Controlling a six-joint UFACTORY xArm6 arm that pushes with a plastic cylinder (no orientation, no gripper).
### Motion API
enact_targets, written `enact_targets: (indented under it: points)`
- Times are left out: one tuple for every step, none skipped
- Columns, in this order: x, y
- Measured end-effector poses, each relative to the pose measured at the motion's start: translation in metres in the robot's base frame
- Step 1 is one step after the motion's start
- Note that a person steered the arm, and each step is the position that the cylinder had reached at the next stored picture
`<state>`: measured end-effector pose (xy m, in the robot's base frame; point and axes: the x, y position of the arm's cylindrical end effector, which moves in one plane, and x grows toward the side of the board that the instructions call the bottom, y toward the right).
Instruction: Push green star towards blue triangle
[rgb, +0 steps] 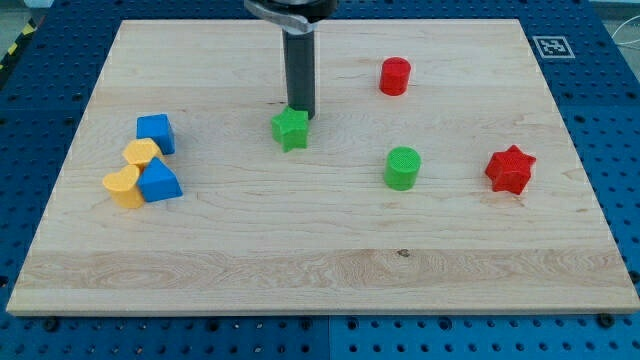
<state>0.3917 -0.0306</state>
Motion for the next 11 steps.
enact_targets:
  points:
    - [0.019,-0.006]
    - [0.025,-0.002]
    - [0.023,0.025]
    - [0.027,0.043]
    - [0.036,0.041]
    - [0.043,0.027]
    - [0.049,0.011]
    - [0.054,-0.005]
    - [0.058,-0.019]
    - [0.063,-0.033]
    - [0.068,-0.046]
